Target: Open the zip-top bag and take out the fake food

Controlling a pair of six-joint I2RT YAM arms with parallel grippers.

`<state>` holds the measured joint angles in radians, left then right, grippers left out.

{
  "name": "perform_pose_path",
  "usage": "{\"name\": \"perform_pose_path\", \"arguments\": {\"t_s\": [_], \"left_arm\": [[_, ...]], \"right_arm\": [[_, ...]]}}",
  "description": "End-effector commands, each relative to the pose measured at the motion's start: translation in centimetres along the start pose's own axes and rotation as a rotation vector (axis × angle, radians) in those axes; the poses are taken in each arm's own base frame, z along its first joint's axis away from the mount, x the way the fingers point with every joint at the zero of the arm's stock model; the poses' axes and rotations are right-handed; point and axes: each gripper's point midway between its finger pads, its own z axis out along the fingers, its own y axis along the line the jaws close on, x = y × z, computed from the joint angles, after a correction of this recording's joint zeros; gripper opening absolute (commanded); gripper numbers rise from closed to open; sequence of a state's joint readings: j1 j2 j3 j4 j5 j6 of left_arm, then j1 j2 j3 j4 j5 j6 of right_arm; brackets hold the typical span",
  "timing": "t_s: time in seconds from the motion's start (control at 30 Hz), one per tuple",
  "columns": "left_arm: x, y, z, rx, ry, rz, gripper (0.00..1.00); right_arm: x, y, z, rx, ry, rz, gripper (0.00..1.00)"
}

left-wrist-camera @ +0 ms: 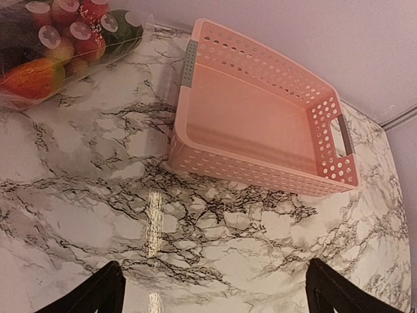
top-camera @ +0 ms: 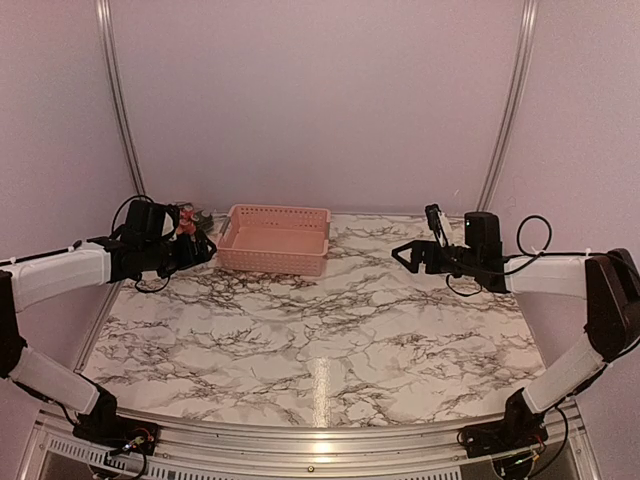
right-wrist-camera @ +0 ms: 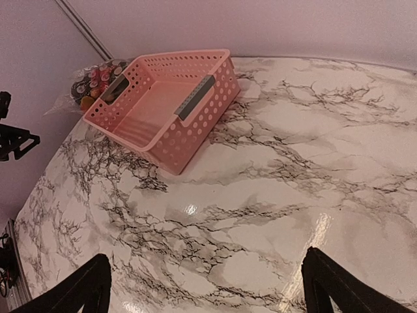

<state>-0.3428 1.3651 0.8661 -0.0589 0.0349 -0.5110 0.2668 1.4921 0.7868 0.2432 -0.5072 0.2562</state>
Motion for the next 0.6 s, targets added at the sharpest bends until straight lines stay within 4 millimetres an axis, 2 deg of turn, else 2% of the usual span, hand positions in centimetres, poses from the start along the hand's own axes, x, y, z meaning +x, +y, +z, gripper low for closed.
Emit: {"name": "perform_pose_path", "arguments": {"t_s": [0.0,0.2,0.37,0.43,0.57], "left_arm": [[-0.8,1.5,-0.4,-0.01,-0.019,-0.05,0.99],[-3.8,4.6,-2.1,-0.041,-0.072,-0.129,0.99],[-6.4,8.6,-4.2,-0.118,-0.131,-0.244,0.99],[-7.1,11.1,-5.1,-0.156,-0.166,-0.322,0.99],[-7.4,14.6,-5.5,-0.191,-0.18,-0.439,0.99]], "right_arm": [[-1.2,0.9,-0.1,-0.013,-0.014,-0.039,0.99],[-1.1,0.9,0.0,-0.013,-0.005,-0.053,0.99],[-1.6,1.0,0.0,-0.015,-0.007,-0.067,0.99],[-1.7,1.1,0.1,-0.017,-0.005,-0.066,0.99],[-1.9,1.2,-0.2,-0.016,-0.014,-0.071,0.99]]}}
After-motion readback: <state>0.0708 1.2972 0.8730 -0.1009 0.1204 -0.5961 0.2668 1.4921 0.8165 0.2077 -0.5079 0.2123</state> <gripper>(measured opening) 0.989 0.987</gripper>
